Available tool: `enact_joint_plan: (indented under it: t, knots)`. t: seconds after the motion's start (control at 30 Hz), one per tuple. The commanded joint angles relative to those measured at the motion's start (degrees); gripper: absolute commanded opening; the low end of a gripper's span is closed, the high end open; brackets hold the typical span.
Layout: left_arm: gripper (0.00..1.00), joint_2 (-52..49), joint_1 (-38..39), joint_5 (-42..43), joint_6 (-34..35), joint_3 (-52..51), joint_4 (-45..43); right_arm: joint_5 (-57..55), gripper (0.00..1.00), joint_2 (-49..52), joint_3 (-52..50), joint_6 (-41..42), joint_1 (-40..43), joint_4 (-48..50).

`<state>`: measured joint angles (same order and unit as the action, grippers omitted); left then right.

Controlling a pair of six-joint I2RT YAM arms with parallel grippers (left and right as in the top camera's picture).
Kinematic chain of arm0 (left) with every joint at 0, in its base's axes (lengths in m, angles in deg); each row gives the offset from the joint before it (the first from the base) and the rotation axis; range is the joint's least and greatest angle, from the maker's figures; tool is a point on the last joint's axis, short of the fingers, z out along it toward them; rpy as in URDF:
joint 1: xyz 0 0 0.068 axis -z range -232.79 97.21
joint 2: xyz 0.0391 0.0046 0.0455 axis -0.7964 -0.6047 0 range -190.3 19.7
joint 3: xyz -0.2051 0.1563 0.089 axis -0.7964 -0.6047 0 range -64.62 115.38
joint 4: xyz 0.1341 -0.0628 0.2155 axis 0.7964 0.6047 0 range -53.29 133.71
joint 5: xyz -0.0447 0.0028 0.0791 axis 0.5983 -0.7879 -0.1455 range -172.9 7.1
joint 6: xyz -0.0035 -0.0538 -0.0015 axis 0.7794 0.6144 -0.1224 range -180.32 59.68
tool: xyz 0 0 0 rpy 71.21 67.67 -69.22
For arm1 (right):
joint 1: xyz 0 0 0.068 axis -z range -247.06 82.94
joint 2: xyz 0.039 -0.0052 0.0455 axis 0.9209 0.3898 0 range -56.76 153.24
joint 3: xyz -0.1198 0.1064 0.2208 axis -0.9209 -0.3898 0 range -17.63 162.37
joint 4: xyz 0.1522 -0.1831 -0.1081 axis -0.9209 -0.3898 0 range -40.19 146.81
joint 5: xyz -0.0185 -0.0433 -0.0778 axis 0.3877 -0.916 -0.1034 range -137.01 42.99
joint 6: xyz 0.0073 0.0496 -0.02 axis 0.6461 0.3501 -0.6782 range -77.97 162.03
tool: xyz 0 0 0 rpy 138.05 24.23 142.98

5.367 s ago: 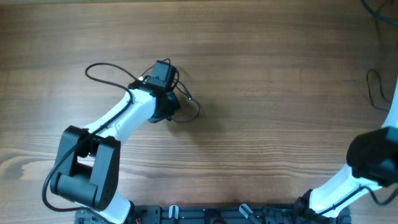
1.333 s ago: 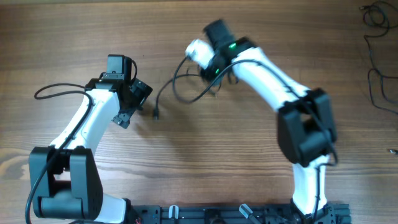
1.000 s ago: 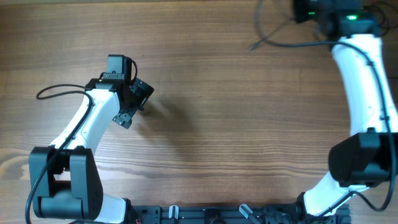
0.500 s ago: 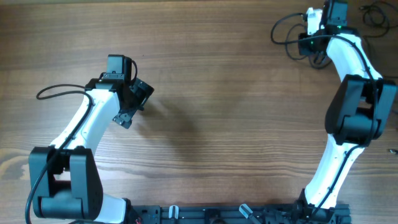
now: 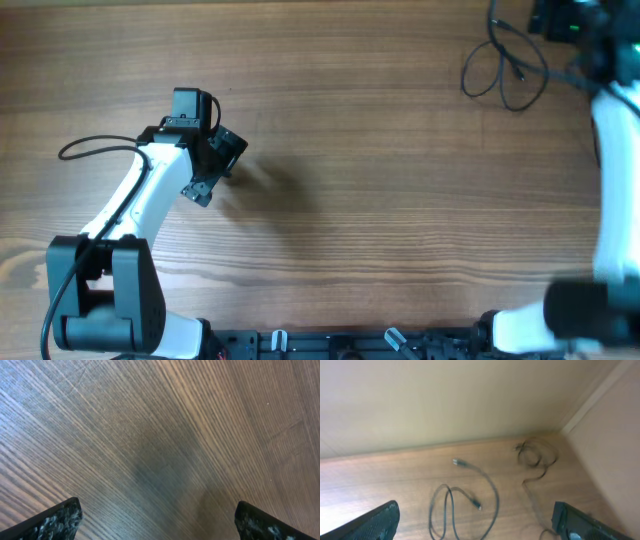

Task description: Untangle cables

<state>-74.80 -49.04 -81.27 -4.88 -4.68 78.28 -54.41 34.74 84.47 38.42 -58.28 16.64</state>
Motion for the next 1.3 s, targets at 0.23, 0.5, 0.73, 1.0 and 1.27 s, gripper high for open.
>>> enact_joint_plan:
  t: [0.23,0.5,0.73,1.0,1.27]
  knots:
    - [1.00,9.29,-0.92,11.85,-20.96,0.07,-7.63,2.01,1.00,-22.58,-0.26,5.49,-0.17,-11.82]
    - [1.00,39.04,-0.61,3.39,-30.34,-0.72,-5.29,8.46,1.00,-29.53,-2.51,5.18,-0.17,-12.46]
    - [1.00,63.95,-0.61,-3.19,-31.23,-4.94,1.95,8.79,1.00,-33.40,-2.49,10.03,-0.17,-12.20]
    - [1.00,74.36,-0.61,-3.21,-31.23,-4.94,13.92,15.39,1.00,-32.22,-2.49,31.15,-0.17,2.16]
    - [1.00,81.24,-5.64,-3.21,-31.04,-4.96,30.36,24.30,1.00,-26.36,-3.13,33.07,-0.17,2.56]
